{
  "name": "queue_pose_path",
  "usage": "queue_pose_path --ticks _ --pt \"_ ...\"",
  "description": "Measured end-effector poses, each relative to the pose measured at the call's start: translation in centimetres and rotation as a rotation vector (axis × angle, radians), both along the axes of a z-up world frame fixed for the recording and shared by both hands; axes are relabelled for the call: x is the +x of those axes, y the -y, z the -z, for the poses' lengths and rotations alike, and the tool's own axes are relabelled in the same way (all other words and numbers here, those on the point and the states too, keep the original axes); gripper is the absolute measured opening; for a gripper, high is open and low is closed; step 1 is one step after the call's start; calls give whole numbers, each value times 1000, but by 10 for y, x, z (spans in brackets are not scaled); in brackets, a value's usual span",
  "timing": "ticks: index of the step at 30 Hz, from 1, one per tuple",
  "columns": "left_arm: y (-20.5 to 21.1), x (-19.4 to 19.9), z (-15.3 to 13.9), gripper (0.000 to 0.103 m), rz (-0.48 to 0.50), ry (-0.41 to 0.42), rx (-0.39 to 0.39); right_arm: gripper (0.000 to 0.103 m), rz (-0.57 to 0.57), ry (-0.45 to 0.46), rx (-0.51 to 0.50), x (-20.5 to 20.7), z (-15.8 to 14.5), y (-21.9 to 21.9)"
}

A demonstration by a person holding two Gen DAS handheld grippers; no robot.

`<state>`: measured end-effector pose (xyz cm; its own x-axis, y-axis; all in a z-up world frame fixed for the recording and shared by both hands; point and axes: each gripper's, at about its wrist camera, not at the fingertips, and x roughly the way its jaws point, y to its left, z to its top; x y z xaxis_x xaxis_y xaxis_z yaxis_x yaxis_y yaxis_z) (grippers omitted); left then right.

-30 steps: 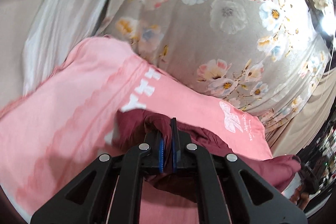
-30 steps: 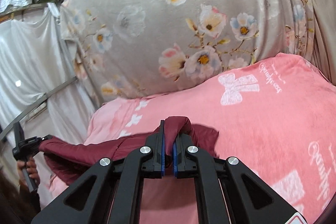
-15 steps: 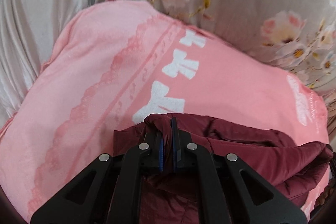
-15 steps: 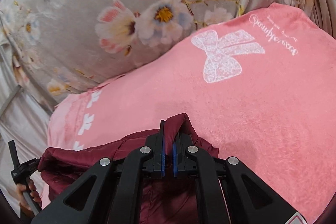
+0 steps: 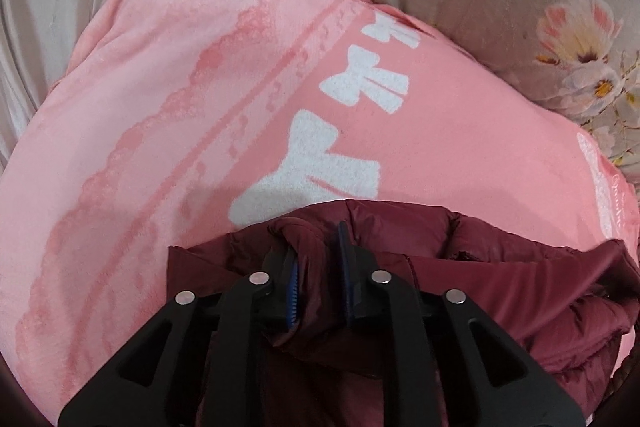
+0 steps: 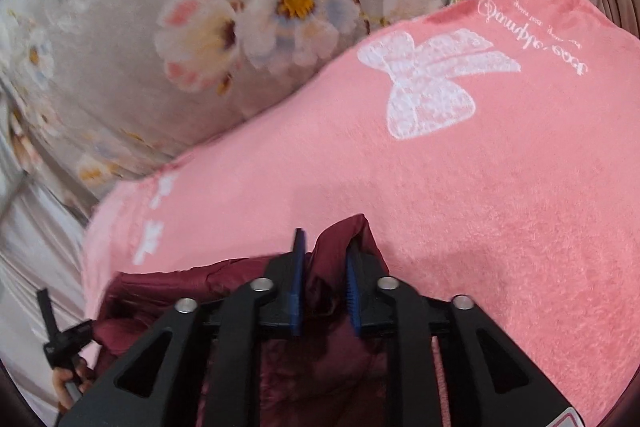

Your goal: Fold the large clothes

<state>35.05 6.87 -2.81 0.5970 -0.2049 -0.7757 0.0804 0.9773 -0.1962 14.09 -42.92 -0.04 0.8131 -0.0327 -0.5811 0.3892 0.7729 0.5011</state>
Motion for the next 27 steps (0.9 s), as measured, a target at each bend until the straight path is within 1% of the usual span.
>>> queue_pose_path --ticks 1,2,3,4,5,6,7,8,9,11,15,17,18,20,21,22,23,24,25,27 --pt "-4 -7 -9 28 12 28 -13 42 11 42 -9 -10 -9 0" --pt "-8 -14 -20 33 28 63 -27 57 25 82 -34 -20 -20 -1" --pt "-10 -20 -29 45 39 89 -39 63 32 105 -55 -27 -28 -3" --pt "-14 -28 -38 64 49 118 -48 64 30 123 -82 -34 -35 -5" --pt "-16 -35 -49 78 31 155 -20 67 21 122 -110 -37 -40 -7" --pt "-18 -40 -56 95 12 190 10 68 3 96 -152 -36 -44 -12" --pt "-21 -49 -68 95 2 252 43 68 -8 71 -187 -34 -44 -15" --pt "-22 -51 -73 95 7 269 54 68 -20 33 -231 -30 -41 -20" --pt "-22 -51 -77 95 16 271 67 68 -28 9 -242 -26 -37 -21" --pt "-21 -41 -74 95 23 231 61 68 -39 -37 -219 -16 -27 -21" --pt "-10 -7 -46 95 75 62 -6 68 -51 -126 -115 18 -4 -18" --pt "-5 7 -33 94 61 25 -21 68 -54 -168 -77 36 5 -17" --pt "-3 16 -26 92 52 6 -28 68 -48 -185 -67 42 9 -17" --pt "0 29 -13 81 56 -43 -65 68 -20 -231 -40 53 20 -13" --pt "1 34 -7 66 60 -67 -88 68 -13 -243 -31 56 26 -11" --pt "2 38 -2 47 58 -88 -103 66 -13 -253 -22 59 30 -11" --pt "3 39 1 37 55 -98 -116 47 -22 -257 -21 61 32 -12" --pt "2 37 2 16 51 -96 -124 12 -52 -253 -35 63 33 -16" --pt "2 36 1 7 47 -89 -125 2 -62 -249 -54 63 30 -19" --pt "-3 29 -10 4 39 -42 -136 1 -51 -166 -113 51 10 -26"
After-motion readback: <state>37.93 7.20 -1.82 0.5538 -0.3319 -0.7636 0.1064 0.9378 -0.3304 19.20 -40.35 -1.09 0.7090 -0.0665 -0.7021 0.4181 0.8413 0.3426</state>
